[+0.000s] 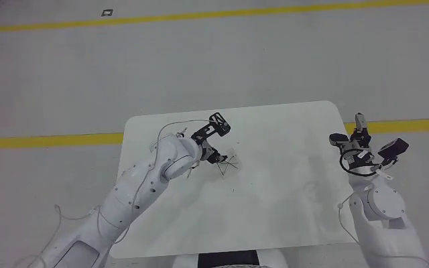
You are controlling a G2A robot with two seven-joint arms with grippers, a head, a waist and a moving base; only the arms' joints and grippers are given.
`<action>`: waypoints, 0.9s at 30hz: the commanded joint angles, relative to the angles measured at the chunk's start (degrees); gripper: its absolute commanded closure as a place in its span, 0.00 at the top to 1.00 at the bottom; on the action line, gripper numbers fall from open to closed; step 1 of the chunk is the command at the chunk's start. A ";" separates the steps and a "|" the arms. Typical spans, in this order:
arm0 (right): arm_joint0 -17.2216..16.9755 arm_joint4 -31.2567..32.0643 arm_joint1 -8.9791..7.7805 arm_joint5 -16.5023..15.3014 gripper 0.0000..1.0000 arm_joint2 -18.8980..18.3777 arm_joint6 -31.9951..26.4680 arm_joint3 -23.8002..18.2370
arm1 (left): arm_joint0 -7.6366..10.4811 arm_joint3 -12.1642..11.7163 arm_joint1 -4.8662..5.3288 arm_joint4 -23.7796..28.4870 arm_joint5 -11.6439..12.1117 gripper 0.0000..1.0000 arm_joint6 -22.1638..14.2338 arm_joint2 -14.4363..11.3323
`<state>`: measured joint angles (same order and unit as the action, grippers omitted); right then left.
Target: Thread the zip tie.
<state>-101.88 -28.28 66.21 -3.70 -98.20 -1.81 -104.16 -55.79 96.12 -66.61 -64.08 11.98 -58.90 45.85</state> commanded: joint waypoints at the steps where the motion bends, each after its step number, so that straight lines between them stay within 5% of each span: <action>1: 0.00 0.00 0.00 0.00 1.00 0.00 0.00 0.00 | -0.04 0.05 0.02 -0.01 0.00 1.00 0.05 0.04; 6: 0.00 0.00 0.00 0.00 1.00 0.00 0.00 0.00 | -0.04 0.05 0.02 -0.01 0.00 1.00 0.05 0.04; 10: 0.00 0.00 0.00 0.00 1.00 0.00 0.00 0.00 | 0.64 -0.06 -0.26 -1.50 5.32 1.00 0.22 -2.99; 14: 0.00 0.00 0.00 0.00 1.00 0.00 0.00 0.00 | 3.27 -2.06 -1.24 -2.43 7.50 1.00 -1.09 -6.59; 20: 0.00 0.00 0.00 0.00 1.00 0.00 0.00 0.00 | 8.55 -8.34 -3.35 -1.68 7.46 1.00 -5.44 -13.10; 27: 0.00 0.00 0.00 0.00 1.00 0.00 0.00 0.00 | 8.55 -8.34 -3.35 -1.68 7.46 1.00 -5.44 -13.10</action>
<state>-101.88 -28.28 66.21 -3.70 -98.20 -1.81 -104.16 -47.24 87.78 -69.96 -65.77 19.44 -64.34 32.75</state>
